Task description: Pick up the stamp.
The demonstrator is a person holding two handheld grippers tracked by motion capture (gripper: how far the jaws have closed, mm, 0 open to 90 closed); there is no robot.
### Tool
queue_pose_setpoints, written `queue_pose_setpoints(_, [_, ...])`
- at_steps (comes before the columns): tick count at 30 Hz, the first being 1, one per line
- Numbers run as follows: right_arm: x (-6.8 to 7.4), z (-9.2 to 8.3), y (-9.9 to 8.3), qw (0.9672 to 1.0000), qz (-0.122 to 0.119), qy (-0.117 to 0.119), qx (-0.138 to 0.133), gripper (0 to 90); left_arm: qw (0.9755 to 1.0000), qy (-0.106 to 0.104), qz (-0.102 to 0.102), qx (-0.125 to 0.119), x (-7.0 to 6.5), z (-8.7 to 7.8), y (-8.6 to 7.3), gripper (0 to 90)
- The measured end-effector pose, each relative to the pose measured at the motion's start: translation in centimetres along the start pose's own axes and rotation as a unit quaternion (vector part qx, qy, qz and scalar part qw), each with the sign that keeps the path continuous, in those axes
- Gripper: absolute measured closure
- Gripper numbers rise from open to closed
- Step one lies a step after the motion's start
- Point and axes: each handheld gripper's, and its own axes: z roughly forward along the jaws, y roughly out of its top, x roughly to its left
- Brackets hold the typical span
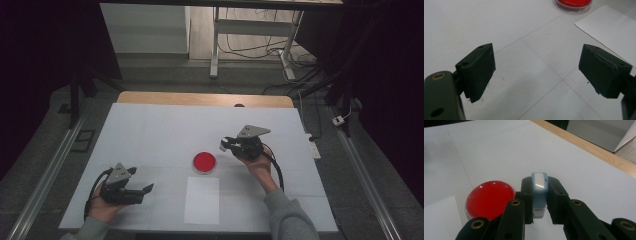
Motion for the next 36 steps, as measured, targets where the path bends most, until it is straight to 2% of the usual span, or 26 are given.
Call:
queue_pose_setpoints(9, [0.5, -0.9, 0.2, 0.9998, 0.013, -0.001, -0.016, 75.3, 1.0000, 0.000, 0.000, 0.000, 0.0, 0.0, 0.0, 14.3])
queue_pose_setpoints(20, [1.3, -3.2, 0.0, 0.9993, 0.022, -0.007, -0.030, 75.3, 1.0000, 0.000, 0.001, 0.000, -0.1, 0.1, 0.0, 14.4])
queue_pose_setpoints(36, [2.2, -4.3, 0.0, 0.9988, 0.026, -0.002, -0.042, 75.3, 1.0000, 0.003, 0.000, -0.002, -0.1, 0.0, 0.0, 14.4])
